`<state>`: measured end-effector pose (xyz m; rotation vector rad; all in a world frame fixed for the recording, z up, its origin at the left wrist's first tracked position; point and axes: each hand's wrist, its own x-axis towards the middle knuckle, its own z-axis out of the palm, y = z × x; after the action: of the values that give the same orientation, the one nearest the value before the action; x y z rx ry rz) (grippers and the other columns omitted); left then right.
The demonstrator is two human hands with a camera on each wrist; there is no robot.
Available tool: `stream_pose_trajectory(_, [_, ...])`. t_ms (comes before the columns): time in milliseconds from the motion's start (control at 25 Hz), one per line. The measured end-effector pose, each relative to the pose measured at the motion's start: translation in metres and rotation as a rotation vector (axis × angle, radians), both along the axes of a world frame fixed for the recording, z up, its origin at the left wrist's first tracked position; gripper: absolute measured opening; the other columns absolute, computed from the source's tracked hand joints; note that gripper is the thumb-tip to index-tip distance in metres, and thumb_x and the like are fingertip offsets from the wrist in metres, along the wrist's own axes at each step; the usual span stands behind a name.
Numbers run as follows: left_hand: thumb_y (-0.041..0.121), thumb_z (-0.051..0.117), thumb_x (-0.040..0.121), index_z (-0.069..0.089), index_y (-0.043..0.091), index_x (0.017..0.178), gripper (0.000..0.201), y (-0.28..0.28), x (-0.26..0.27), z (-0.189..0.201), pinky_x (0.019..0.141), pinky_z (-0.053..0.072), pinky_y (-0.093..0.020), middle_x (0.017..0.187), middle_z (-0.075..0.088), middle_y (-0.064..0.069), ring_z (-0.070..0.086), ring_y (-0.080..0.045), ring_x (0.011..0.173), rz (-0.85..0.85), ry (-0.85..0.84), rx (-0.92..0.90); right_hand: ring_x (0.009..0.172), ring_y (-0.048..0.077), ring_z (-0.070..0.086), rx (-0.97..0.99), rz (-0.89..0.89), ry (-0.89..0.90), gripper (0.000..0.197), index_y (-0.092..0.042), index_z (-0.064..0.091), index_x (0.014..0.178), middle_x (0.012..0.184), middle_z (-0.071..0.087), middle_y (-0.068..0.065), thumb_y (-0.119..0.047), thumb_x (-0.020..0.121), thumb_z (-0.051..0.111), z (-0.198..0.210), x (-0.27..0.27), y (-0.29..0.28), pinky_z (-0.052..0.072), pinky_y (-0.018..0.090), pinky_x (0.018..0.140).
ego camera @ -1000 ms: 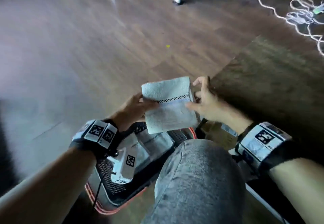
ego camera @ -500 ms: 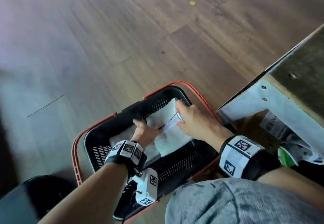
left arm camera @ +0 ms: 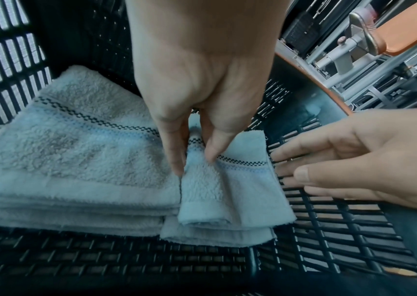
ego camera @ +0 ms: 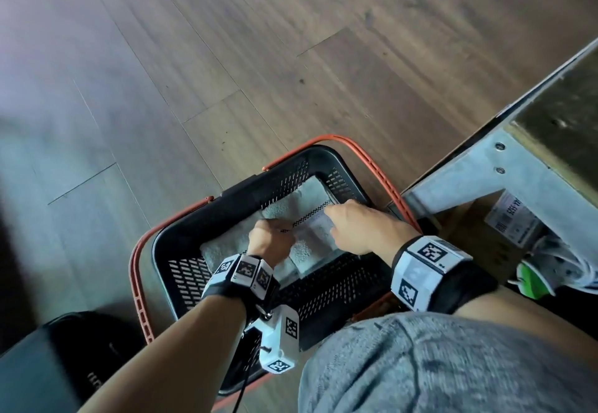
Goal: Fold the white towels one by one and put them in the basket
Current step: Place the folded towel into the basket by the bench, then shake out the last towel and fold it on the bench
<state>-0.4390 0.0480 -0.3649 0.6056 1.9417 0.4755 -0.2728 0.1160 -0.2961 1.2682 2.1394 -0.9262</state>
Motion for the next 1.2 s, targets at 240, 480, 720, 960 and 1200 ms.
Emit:
stream_pose_trajectory(240, [0.016,0.061,0.086,0.076,0.015,0.090,0.015,0.018,-0.012,0.045,0.058,0.054,-0.021,0.088,0.074,-0.004,0.063,-0.014,0.064,-0.290,0.157,0.090,0.096,0.019,0.071,-0.128,-0.270,0.285,0.023,-0.022,0.068,0.106,0.102,0.074,0.001,-0.037,0.098,0.053,0.036,0.033,0.007,0.055,0.044,0.092])
stream_pose_trajectory(480, [0.019,0.060,0.096,0.071,0.010,0.105,0.017,0.061,0.020,0.152,0.045,0.049,-0.016,0.078,0.069,0.001,0.061,-0.007,0.055,-0.758,0.120,0.246,0.081,0.013,0.072,0.106,-0.479,0.570,0.019,-0.027,0.068,0.093,0.084,0.076,-0.007,-0.042,0.092,0.058,0.115,0.070,-0.001,0.057,0.047,0.086])
stream_pose_trajectory(720, [0.022,0.059,0.096,0.069,0.007,0.101,0.019,0.088,0.119,0.294,0.045,0.048,-0.016,0.089,0.072,-0.006,0.068,-0.014,0.062,-1.095,0.174,0.459,0.072,0.021,0.066,0.540,-0.643,0.640,0.018,-0.017,0.064,0.080,0.076,0.069,0.001,-0.027,0.093,0.058,0.222,0.138,-0.039,0.056,0.045,0.073])
stream_pose_trajectory(960, [0.027,0.056,0.097,0.069,0.008,0.102,0.024,0.041,0.282,0.390,0.059,0.057,-0.029,0.093,0.074,-0.003,0.073,-0.021,0.074,-1.414,0.177,0.622,0.075,0.025,0.068,0.749,-0.947,0.596,0.037,-0.015,0.065,0.084,0.082,0.072,0.007,-0.050,0.083,0.053,0.285,0.276,-0.133,0.057,0.048,0.074])
stream_pose_trajectory(1200, [0.024,0.055,0.098,0.068,0.005,0.112,0.027,-0.049,0.464,0.388,0.079,0.055,-0.032,0.106,0.071,-0.008,0.069,-0.022,0.098,-1.680,0.135,0.650,0.077,0.015,0.066,0.868,-1.317,0.504,0.012,-0.026,0.065,0.084,0.085,0.072,-0.001,-0.026,0.095,0.062,0.287,0.433,-0.271,0.056,0.045,0.082])
